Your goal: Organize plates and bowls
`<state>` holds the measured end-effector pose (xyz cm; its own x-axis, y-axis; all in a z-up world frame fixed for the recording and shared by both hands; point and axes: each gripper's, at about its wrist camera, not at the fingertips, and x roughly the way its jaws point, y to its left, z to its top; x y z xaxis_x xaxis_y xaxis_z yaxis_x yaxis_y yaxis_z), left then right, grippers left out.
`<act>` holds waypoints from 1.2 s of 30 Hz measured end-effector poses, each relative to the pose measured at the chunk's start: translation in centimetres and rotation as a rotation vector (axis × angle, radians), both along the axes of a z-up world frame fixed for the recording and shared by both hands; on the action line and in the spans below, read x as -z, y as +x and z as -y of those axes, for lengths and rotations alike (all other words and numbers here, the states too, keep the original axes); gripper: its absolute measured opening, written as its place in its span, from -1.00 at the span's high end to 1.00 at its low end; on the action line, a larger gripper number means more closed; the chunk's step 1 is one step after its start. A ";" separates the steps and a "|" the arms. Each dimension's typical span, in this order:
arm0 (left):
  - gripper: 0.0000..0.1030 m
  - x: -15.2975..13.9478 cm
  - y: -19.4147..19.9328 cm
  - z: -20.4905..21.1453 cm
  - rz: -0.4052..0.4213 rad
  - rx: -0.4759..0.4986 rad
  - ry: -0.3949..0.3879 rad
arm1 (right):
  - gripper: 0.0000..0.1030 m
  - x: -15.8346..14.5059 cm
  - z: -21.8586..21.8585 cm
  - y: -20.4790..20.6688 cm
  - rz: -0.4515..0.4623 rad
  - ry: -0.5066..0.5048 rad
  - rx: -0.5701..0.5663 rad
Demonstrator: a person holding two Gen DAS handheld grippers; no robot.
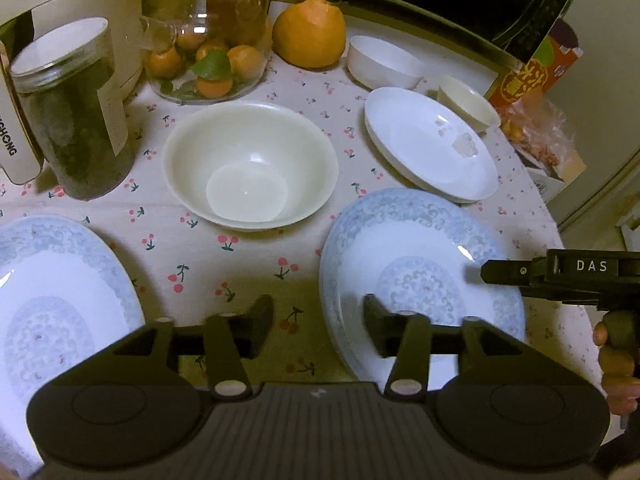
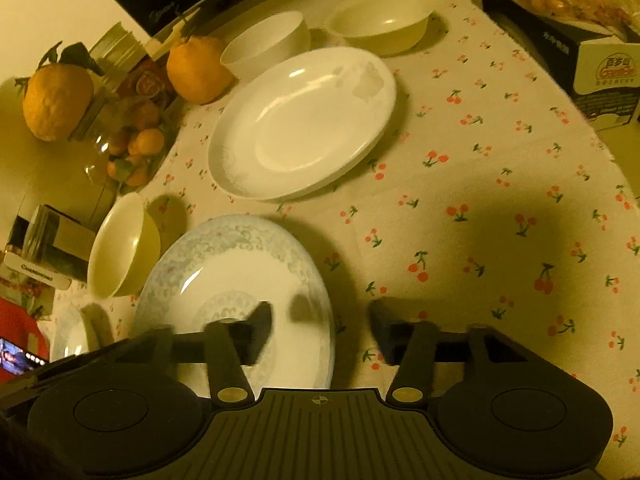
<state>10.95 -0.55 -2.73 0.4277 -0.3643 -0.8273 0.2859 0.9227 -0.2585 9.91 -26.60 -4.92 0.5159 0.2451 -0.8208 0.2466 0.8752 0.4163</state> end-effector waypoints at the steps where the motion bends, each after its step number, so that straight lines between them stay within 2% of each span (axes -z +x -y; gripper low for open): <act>1: -0.17 -0.3 -0.1 -0.1 -0.001 0.006 -0.003 | -0.26 -0.2 0.0 -0.1 0.009 0.004 -0.003; 3: -0.38 -0.9 -0.3 -0.2 0.004 0.017 -0.003 | -0.36 -0.8 -0.2 -0.2 0.030 0.009 -0.015; 5: -0.50 -1.5 -0.7 -0.4 0.024 0.029 -0.002 | -0.56 -1.6 -0.6 -0.4 0.060 0.012 -0.030; 9: -0.77 -2.4 -1.4 -1.1 0.079 0.053 0.015 | -0.73 -2.9 -1.8 -1.0 0.113 0.006 -0.062; 12: -0.89 -2.8 -1.5 -1.8 0.117 0.058 0.043 | -0.80 -3.6 -3.0 -1.3 0.143 -0.012 -0.083; 16: -0.95 -3.3 -1.7 -3.1 0.158 0.062 0.081 | -0.88 -4.3 -4.8 -1.4 0.173 -0.031 -0.117; 21: -0.99 -3.8 -1.6 -5.3 0.179 0.036 0.108 | -0.88 -5.2 -7.6 -1.4 0.215 -0.067 -0.172; 29: -0.99 -4.3 -1.0 -8.1 0.179 0.010 0.173 | -0.92 -6.0 -12.0 -1.4 0.249 -0.051 -0.243; 36: -0.99 -4.2 -0.7 -10.6 0.212 0.042 0.241 | -0.92 -5.6 -16.3 -1.3 0.255 -0.046 -0.319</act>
<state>10.24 10.05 1.44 0.5888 -0.1898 -0.7857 0.3492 0.9364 0.0354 8.63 -10.30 0.67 0.6081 0.3916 -0.6906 -0.1464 0.9103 0.3872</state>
